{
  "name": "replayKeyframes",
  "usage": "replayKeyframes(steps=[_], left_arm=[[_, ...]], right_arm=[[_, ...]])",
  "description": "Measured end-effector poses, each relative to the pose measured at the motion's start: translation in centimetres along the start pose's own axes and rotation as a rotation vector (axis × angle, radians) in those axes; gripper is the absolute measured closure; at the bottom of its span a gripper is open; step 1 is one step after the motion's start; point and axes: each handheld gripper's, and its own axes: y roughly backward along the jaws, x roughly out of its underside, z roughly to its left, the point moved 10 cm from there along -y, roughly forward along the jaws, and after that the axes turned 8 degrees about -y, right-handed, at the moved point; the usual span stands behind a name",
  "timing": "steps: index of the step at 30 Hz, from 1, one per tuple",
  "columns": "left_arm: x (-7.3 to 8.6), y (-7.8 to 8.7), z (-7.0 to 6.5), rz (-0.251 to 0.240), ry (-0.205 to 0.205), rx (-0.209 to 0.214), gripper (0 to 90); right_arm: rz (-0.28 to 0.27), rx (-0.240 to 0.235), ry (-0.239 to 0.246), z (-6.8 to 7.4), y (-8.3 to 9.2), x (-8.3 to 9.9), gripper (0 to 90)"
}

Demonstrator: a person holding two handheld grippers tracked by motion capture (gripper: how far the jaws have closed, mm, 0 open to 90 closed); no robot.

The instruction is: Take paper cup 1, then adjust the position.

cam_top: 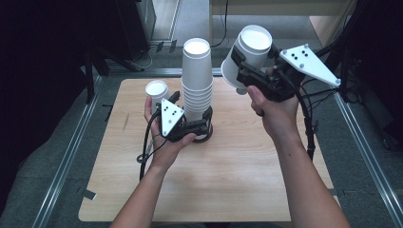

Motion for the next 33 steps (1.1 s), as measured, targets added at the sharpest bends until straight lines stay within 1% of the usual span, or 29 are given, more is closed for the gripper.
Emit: replayKeyframes(steps=[3, 5, 11, 16, 20, 23, 28, 29, 30, 33], left_arm=[[0.4, 0.6, -0.6, 0.005, 0.009, 0.019, 0.1], [0.7, 0.9, -1.0, 0.007, 0.004, 0.026, 0.1], [1.6, 1.9, -1.9, 0.017, 0.007, 0.05, 0.1], [3.1, 2.6, -2.6, 0.048, 0.009, 0.066, 0.1], [4.5, 2.7, -3.4, 0.072, 0.018, 0.085, 0.1], [4.8, 2.6, -4.0, 0.085, 0.007, 0.109, 0.1], [5.1, 3.1, -5.2, 0.093, -0.029, 0.168, 0.1], [5.1, 3.1, -5.5, 0.094, -0.032, 0.178, 0.1], [5.2, 3.1, -5.7, 0.096, -0.025, 0.192, 0.1], [5.4, 3.1, -6.1, 0.099, -0.027, 0.208, 0.1]], right_arm=[[0.012, 0.005, 0.006, -0.2, 0.5, 1.0, 23.0], [0.022, 0.011, 0.011, -0.3, 0.8, 1.8, 22.9], [0.044, 0.012, 0.005, -0.8, 1.7, 3.7, 22.9], [0.065, 0.015, -0.01, -1.3, 2.4, 5.5, 23.0], [0.088, 0.004, -0.012, -1.3, 3.1, 7.1, 22.9], [0.102, -0.008, -0.011, -1.2, 3.6, 8.2, 22.9], [0.128, -0.029, -0.016, -0.8, 4.3, 9.9, 22.9], [0.132, -0.034, -0.019, -0.8, 4.3, 10.1, 22.8], [0.138, -0.037, -0.022, -0.7, 4.5, 10.4, 22.8], [0.154, -0.046, -0.023, -0.4, 4.8, 11.4, 22.8]])
